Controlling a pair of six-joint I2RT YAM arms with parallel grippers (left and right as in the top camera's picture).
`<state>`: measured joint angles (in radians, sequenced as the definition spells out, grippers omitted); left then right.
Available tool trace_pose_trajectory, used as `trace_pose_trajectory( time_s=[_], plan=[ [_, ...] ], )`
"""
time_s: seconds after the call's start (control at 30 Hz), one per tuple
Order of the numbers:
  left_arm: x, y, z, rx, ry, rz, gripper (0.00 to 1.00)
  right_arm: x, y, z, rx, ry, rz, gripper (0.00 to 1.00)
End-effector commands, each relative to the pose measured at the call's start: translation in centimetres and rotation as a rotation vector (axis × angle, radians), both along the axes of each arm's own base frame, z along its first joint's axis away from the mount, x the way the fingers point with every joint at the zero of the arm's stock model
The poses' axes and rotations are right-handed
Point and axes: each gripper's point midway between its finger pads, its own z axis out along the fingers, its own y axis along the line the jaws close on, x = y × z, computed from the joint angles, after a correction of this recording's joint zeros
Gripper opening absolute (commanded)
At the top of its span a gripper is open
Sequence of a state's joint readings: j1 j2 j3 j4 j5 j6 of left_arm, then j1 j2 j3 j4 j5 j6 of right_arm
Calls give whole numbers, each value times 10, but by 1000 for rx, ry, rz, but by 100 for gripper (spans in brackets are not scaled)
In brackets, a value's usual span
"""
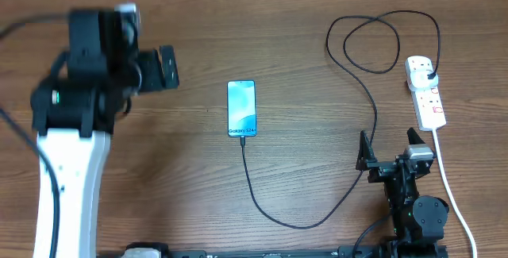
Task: Plug charger to phone and switch on socket
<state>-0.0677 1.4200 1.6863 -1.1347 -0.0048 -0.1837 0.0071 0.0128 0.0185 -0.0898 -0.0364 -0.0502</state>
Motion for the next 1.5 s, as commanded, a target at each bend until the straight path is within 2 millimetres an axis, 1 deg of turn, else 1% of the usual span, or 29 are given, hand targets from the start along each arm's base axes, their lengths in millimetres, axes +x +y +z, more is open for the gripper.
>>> trace_pose_trajectory(
  time_s=[0.0, 0.07, 0.1, 0.2, 0.4, 0.47, 0.5, 0.53, 0.67, 0.73, 0.8, 0.93, 0.97, 1.2, 1.3, 1.47],
  plan=[
    [-55, 5, -13, 10, -34, 2, 100, 0, 0, -1, -4, -6, -4, 100],
    [-71, 7, -14, 14, -54, 6, 100, 0, 0, -2, -4, -5, -4, 100],
    [-85, 9, -12, 16, -80, 10, 100, 0, 0, -2, -4, -5, -4, 100],
    [-103, 11, -16, 14, -121, 12, 100, 0, 0, -2, -4, -5, -4, 100],
    [-126, 11, -30, -3, -251, 8, 100, 0, 0, -2, -4, -5, -4, 100],
    [-140, 9, -35, -23, -285, -2, 100, 0, 0, -2, -4, -5, -4, 100],
    [-144, 8, -35, -26, -293, -4, 100, 0, 0, -2, -4, -5, -4, 100],
    [-152, 8, -33, -33, -326, -9, 100, 0, 0, -2, -4, -5, -4, 100],
    [-164, -2, -25, -40, -384, -84, 100, 0, 0, -2, -4, -5, -4, 100],
    [-164, -7, -26, -4, -387, -152, 100, 0, 0, -2, -4, -5, -4, 100],
    [-161, -9, -39, 55, -377, -212, 100, 0, 0, -2, -4, -5, -4, 100],
    [-154, -6, -64, 77, -379, -213, 100, 0, 0, -2, -4, -5, -4, 100],
    [-151, -6, -68, 72, -395, -209, 100, 0, 0, -2, -4, -5, -4, 100],
    [-128, -5, -73, 16, -624, -137, 100, 0, 0, -2, -4, -5, -4, 100],
    [-124, 2, -81, -40, -714, -70, 100, 0, 0, -1, -4, -6, -4, 100],
    [-123, 12, -91, -53, -782, -2, 100, 0, 0, -2, -4, -5, -4, 100]
  ],
)
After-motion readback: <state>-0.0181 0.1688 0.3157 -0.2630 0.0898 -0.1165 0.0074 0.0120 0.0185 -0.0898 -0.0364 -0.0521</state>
